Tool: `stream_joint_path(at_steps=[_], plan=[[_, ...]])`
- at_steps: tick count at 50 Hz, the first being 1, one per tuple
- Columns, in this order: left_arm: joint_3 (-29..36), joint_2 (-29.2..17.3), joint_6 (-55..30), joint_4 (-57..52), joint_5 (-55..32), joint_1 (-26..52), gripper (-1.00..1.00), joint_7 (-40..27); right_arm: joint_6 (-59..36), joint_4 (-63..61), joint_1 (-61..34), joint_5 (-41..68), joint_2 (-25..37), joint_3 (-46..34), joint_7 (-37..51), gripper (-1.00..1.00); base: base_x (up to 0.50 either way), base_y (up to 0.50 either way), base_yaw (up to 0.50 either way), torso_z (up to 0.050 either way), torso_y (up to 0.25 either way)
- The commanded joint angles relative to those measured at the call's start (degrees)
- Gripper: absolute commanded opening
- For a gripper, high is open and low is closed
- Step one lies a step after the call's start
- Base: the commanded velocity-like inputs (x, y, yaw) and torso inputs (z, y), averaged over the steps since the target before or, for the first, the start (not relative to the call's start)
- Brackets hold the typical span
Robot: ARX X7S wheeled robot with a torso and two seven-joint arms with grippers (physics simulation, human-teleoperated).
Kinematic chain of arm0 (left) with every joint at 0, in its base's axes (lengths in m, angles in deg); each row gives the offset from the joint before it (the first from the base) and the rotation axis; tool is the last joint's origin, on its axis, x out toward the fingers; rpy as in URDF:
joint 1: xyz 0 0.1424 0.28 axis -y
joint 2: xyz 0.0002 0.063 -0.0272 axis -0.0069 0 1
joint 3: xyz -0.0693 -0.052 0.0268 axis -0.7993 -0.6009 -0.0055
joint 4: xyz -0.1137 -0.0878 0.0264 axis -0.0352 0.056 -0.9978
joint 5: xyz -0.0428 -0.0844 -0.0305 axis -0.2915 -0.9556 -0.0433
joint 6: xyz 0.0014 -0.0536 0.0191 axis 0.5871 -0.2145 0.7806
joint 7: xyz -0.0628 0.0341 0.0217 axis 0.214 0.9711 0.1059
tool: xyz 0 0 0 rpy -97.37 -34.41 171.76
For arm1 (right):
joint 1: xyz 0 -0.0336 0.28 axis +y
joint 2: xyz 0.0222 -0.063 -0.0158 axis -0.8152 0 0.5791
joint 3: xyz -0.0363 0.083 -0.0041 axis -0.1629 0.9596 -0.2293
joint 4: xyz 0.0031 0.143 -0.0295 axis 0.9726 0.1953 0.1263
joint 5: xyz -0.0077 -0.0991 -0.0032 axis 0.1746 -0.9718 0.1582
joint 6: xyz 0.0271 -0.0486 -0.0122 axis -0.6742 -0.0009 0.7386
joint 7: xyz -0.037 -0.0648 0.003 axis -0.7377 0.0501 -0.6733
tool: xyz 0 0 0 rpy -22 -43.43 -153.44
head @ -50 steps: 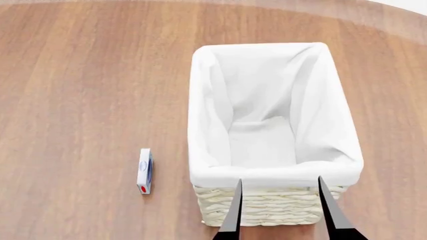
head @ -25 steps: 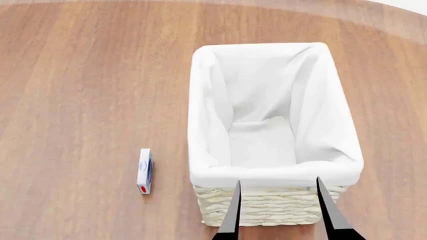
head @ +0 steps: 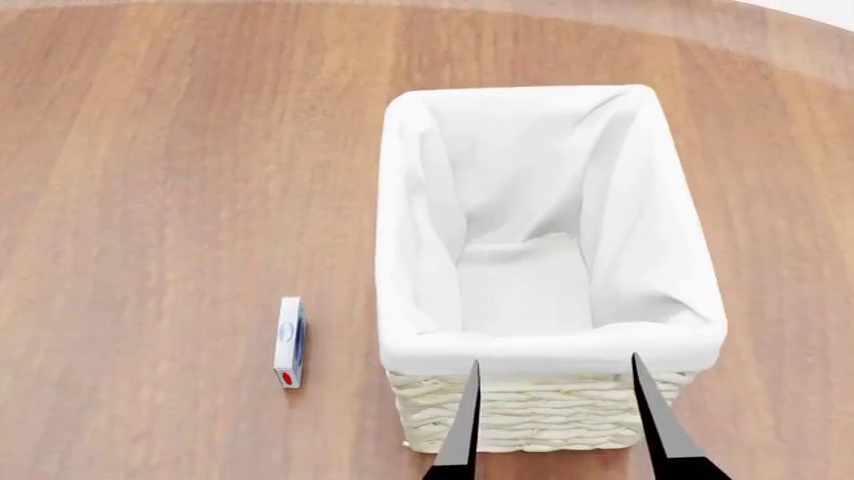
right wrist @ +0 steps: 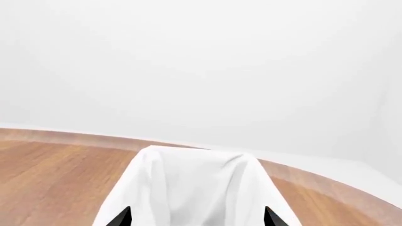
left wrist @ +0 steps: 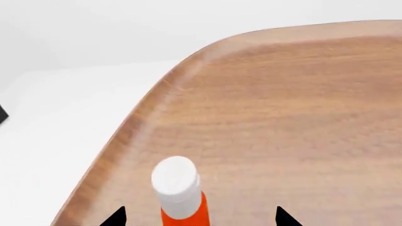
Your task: Pick up the ketchup, and put it in the basket.
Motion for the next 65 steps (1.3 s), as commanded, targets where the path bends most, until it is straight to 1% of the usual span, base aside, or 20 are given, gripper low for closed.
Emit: stream_joint_path(at_steps=[1,8,17,27,37,42,54,65], plan=[[-1.0,0.4,0.9,0.1,-1.6,-0.9,1.0,4.7,-0.1,-0.5,0.0,-1.0,-1.0,1.2,-1.2,1.0,0.0,0.0,0.0,0.0,0.0],[-2.2,-0.1,1.8,2.3,-2.6,-0.7,1.0,5.6,-0.2,-0.5,-0.1,-1.0,-1.0,0.8,-1.1,1.0,0.0,0.0,0.0,0.0,0.0],[-6.2,-1.5,2.4,5.5,-4.9,0.1,1.0,5.8,-0.1,-0.1,-0.3,-0.8,-1.0,0.4,-1.0,1.0,0.0,0.0,0.0,0.0,0.0],[-8.6,-2.3,3.0,7.3,-6.3,0.4,1.0,6.0,0.0,-0.1,-0.3,-0.7,-0.9,0.2,-0.9,1.0,0.0,0.0,0.0,0.0,0.0],[-9.4,-3.4,4.7,9.9,-6.0,0.6,1.0,7.0,-0.2,-0.4,-0.3,-0.7,-0.8,-0.2,-0.7,1.0,0.0,0.0,0.0,0.0,0.0],[-8.9,-4.0,5.8,11.1,-6.0,0.7,1.0,8.9,-0.2,-0.3,-0.4,-0.6,-0.7,-0.3,-0.6,1.0,0.0,0.0,0.0,0.0,0.0],[-8.2,-4.6,6.4,13.0,-5.5,1.2,1.0,9.6,0.0,-0.4,-0.4,-0.6,-0.5,-0.6,-0.4,1.0,0.0,0.0,0.0,0.0,0.0],[-8.9,-5.0,9.1,18.0,-4.9,1.6,1.0,11.3,0.2,0.1,-0.5,-0.6,-0.5,-1.1,-0.3,1.0,0.0,0.0,0.0,0.0,0.0]])
